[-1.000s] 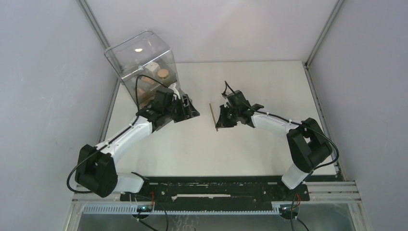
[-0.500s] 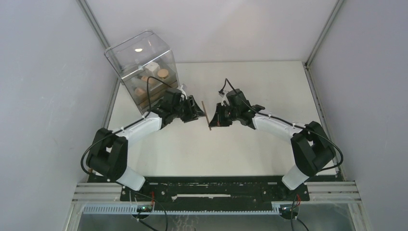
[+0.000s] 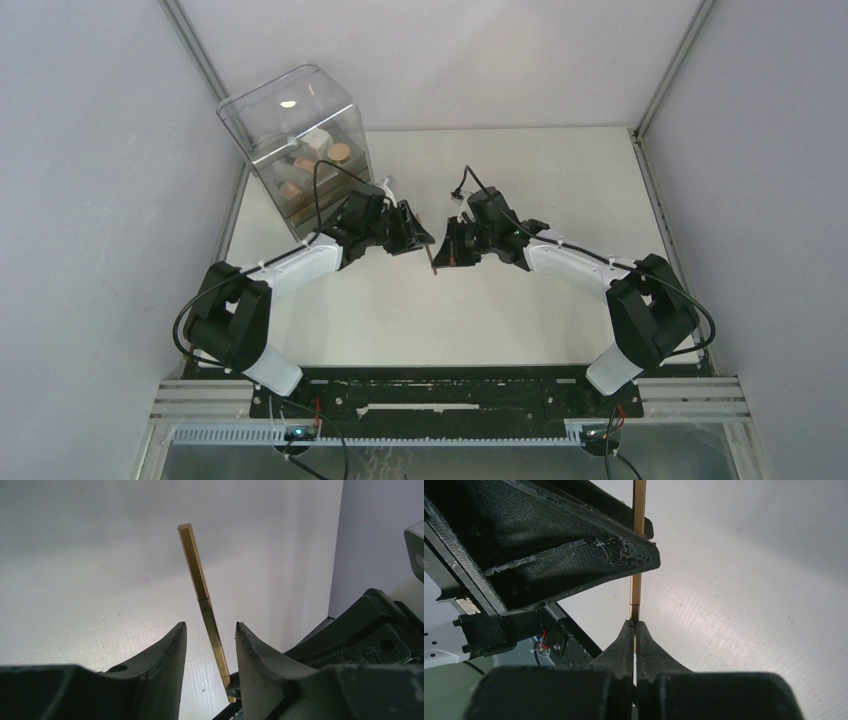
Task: Organize the makeup
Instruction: Place the makeup brush in the drawer.
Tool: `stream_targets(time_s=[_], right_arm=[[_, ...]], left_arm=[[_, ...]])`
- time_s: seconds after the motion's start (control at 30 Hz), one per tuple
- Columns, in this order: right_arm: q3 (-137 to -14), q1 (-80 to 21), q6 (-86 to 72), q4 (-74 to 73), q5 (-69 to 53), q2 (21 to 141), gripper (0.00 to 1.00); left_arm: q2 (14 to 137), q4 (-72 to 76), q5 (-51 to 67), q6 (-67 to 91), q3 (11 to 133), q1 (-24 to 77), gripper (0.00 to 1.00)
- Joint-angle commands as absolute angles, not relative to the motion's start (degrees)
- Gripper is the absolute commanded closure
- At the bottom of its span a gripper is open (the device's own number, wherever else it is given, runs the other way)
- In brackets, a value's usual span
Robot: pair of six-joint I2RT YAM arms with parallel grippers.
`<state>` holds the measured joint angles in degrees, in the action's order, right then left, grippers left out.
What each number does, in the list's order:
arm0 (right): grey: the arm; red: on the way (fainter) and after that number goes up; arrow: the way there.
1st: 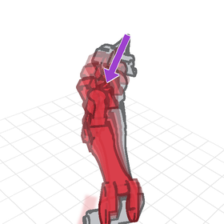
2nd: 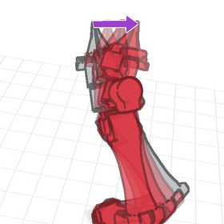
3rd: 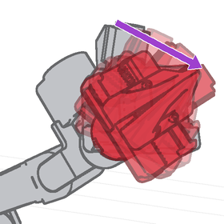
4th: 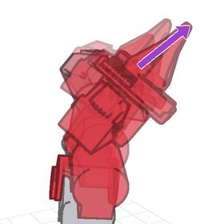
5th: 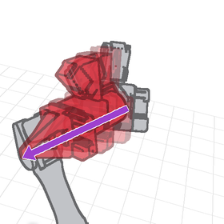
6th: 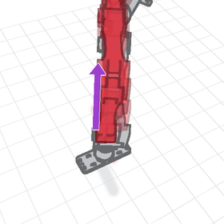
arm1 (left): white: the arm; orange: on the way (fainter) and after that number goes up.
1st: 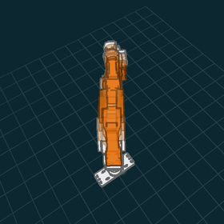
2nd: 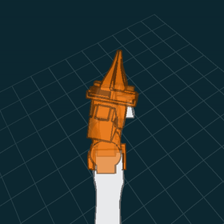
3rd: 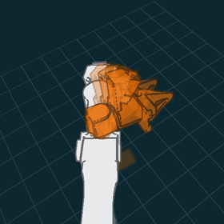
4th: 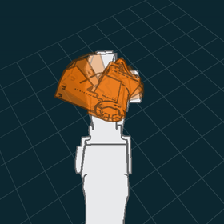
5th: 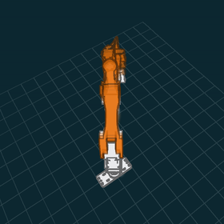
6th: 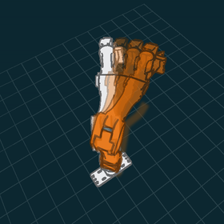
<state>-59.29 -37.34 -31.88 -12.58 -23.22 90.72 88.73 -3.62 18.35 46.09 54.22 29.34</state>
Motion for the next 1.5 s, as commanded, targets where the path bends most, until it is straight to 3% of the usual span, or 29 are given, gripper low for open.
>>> stream_targets(time_s=[0.0, 0.13, 0.53, 0.67, 0.73, 0.97, 1.27, 1.47], right_arm=[[-59.50, -37.88, -31.99, -10.52, -23.76, 88.93, 1.00], [-59.50, -37.88, -32.20, -10.33, -23.83, 89.12, 1.00], [-59.50, -37.98, -32.23, -10.93, -23.22, 88.96, 0.98], [-59.51, -37.92, -32.41, -12.15, -21.23, 88.49, 0.53], [-59.50, -37.81, -32.20, -13.09, -19.43, 87.72, 0.43], [-58.05, -36.14, -32.55, -14.12, -16.37, 85.52, 0.41], [-54.05, -34.63, -35.76, -11.29, -16.27, 84.47, 0.41], [-53.79, -34.67, -36.25, -11.03, -16.27, 84.81, 0.41]], left_arm=[[88.17, -1.21, 19.32, 46.72, 55.79, 29.62, 0.55], [88.45, -1.49, 19.71, 46.66, 55.90, 29.69, 0.61], [88.96, -1.52, 20.06, 46.49, 56.65, 29.70, 0.99], [88.49, -5.90, 18.40, 42.42, 58.69, 29.64, 1.00], [88.03, -10.81, 15.78, 37.96, 60.97, 29.47, 1.00], [89.52, -30.34, 4.02, 16.01, 73.63, 28.22, 1.00], [91.73, -37.99, -29.97, 1.74, 78.96, 28.48, 1.00], [99.81, -39.59, -50.04, -5.28, 80.69, 28.41, 0.99]])
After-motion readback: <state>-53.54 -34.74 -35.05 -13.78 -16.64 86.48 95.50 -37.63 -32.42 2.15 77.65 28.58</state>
